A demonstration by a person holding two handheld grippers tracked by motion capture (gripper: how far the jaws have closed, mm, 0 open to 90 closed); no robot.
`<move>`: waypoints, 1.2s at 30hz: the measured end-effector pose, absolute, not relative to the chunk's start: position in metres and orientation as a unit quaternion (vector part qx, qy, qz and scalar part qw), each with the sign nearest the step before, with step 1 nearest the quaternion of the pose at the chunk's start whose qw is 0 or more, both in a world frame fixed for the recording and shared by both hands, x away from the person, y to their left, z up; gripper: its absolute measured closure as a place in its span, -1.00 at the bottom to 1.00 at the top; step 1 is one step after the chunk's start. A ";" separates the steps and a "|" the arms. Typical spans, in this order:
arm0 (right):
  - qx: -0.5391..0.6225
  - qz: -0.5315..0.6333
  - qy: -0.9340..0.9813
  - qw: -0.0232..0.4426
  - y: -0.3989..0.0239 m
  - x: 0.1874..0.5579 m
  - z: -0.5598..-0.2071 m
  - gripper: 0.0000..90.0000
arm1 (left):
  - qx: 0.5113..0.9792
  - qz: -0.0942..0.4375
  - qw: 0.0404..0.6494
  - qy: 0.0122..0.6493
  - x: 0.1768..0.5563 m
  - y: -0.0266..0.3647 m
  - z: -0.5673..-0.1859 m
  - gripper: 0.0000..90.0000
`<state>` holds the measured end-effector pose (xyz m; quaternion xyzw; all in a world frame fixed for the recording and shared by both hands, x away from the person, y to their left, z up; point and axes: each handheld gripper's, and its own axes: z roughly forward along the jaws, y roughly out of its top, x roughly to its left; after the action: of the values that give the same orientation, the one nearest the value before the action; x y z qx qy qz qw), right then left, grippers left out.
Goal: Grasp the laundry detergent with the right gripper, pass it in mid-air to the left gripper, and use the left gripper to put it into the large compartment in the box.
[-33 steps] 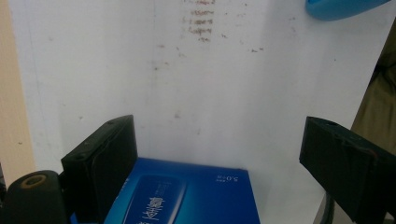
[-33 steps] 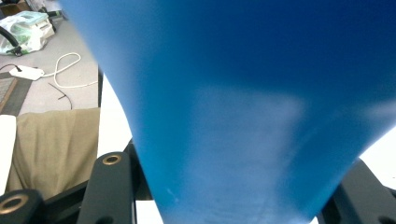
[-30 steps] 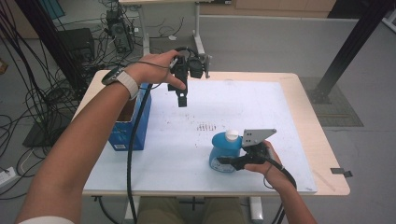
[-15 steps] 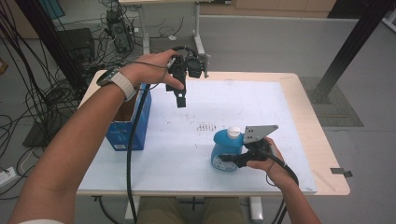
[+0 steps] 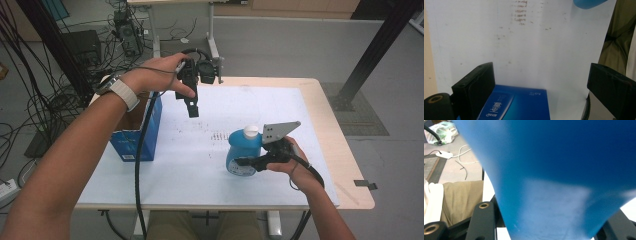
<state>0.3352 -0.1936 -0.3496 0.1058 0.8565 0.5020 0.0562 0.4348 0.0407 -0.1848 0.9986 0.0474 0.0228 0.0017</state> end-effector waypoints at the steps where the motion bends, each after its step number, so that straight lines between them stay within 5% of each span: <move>1: 0.103 0.502 0.857 0.055 -0.193 0.336 -0.346 -0.03 | 0.999 0.022 0.001 0.046 0.434 0.041 -0.184 -0.82; 36: 0.032 0.507 0.861 0.021 -0.161 0.355 -0.305 -0.03 | 0.999 0.011 0.014 0.034 0.377 0.040 -0.158 -0.82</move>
<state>0.3552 -0.1605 -0.3048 0.0323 0.8610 0.5072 0.0212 0.3774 0.0396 -0.1581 0.9993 0.0336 0.0112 0.0137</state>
